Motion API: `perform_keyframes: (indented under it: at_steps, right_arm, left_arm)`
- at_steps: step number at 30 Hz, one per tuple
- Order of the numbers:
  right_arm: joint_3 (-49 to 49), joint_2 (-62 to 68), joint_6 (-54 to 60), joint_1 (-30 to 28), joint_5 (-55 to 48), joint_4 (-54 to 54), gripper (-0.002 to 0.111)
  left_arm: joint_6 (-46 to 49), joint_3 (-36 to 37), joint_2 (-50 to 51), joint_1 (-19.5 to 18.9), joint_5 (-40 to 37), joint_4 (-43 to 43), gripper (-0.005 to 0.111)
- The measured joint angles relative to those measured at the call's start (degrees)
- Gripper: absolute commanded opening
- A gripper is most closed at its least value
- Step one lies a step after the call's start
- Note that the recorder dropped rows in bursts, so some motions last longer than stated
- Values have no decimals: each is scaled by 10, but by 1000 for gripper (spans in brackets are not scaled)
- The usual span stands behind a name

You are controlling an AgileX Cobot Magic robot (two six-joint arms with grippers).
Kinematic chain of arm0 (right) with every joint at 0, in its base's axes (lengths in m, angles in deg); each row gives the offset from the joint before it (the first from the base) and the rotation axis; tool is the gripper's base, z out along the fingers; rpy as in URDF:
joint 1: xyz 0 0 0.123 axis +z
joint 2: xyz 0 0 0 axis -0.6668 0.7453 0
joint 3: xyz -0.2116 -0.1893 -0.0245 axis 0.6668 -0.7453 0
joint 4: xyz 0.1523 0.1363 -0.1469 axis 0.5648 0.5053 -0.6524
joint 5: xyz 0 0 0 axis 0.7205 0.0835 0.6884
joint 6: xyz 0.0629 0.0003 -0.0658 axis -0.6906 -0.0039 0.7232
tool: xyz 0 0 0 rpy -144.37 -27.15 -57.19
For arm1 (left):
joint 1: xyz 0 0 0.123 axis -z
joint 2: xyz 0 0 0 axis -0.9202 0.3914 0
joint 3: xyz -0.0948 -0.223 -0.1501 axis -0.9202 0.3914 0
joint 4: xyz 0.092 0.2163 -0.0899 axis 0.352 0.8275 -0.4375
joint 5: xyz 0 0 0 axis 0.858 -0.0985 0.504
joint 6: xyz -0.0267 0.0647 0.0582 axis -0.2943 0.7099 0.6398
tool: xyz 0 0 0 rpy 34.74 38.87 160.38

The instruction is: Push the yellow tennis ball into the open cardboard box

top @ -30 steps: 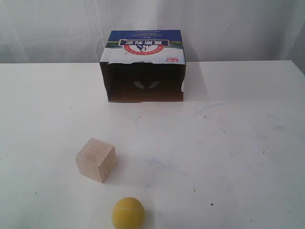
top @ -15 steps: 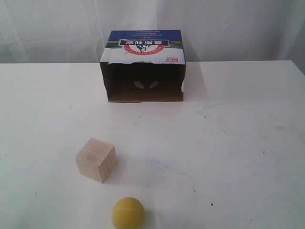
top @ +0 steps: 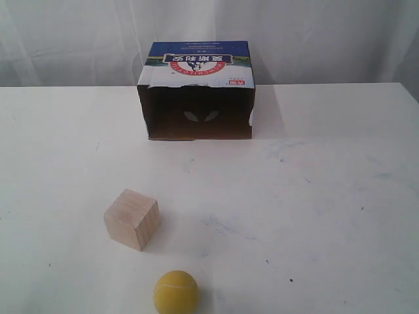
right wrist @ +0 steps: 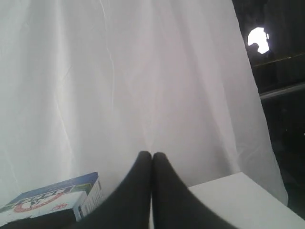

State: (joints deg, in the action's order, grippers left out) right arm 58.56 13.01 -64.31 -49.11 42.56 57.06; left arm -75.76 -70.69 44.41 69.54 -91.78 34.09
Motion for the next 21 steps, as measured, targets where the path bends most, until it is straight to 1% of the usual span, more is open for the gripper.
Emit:
perform_keyframes:
  at_steps: [2, 4, 9, 11, 14, 17, 21]
  right_arm:
    - [0, 0, -5, 0, -11, 0, 0]
    - [0, 0, -8, 0, 3, 0, 0]
    - [0, 0, -52, 0, 89, 1, 0]
    - [5, 0, -72, 0, 97, -3, 0]
    - [21, 0, -103, 0, 101, -37, 0]
    - [59, 6, -131, 0, 107, -90, 0]
    - [145, 85, -141, 0, 133, -192, 0]
  left_arm:
    - [0, 0, 0, 0, 0, 0, 0]
    - [0, 0, 0, 0, 0, 0, 0]
    - [0, 0, 0, 0, 0, 0, 0]
    - [0, 0, 0, 0, 0, 0, 0]
    - [0, 0, 0, 0, 0, 0, 0]
    - [0, 0, 0, 0, 0, 0, 0]
    - [0, 0, 0, 0, 0, 0, 0]
